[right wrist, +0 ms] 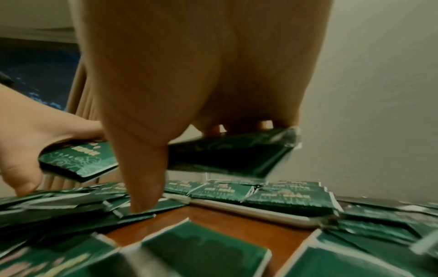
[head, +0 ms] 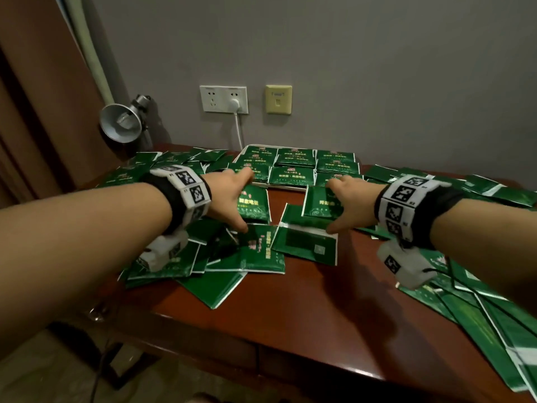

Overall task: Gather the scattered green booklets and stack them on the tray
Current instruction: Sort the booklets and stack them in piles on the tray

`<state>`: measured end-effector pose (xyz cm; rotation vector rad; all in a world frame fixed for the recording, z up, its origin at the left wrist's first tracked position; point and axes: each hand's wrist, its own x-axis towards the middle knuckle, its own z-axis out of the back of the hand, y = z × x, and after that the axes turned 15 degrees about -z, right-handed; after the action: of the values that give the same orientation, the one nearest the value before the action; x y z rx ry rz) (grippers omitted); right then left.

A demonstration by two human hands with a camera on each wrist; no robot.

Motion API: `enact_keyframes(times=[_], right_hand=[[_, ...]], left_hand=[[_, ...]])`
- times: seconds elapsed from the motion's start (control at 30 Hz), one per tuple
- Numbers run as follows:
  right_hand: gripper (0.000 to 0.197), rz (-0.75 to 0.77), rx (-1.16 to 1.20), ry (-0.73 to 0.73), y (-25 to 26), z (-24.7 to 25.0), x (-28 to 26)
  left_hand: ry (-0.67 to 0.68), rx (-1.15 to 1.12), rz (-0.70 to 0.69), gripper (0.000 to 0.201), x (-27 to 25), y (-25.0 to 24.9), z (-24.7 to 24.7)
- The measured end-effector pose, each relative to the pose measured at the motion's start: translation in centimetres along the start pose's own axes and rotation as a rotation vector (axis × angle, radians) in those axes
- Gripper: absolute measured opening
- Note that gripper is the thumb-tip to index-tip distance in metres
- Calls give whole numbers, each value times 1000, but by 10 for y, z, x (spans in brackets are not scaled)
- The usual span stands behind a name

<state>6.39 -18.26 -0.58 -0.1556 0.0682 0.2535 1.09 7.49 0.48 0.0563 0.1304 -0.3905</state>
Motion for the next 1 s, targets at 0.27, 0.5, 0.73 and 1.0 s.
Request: enact_keyframes(times=[0.27, 0.5, 0.73, 1.0], right_hand=[[92, -68, 40, -33, 27, 48, 132], [88, -110, 82, -54, 70, 82, 272], [77, -95, -16, -20, 106, 65, 358], [65, -9, 6, 30, 154, 44, 385]], left_hand=[[-74, 44, 33, 84, 92, 79, 35], [-41, -25, -21, 89, 206, 140, 11], [26, -69, -6, 95, 253, 181, -5], [19, -53, 135, 72, 245, 205, -6]])
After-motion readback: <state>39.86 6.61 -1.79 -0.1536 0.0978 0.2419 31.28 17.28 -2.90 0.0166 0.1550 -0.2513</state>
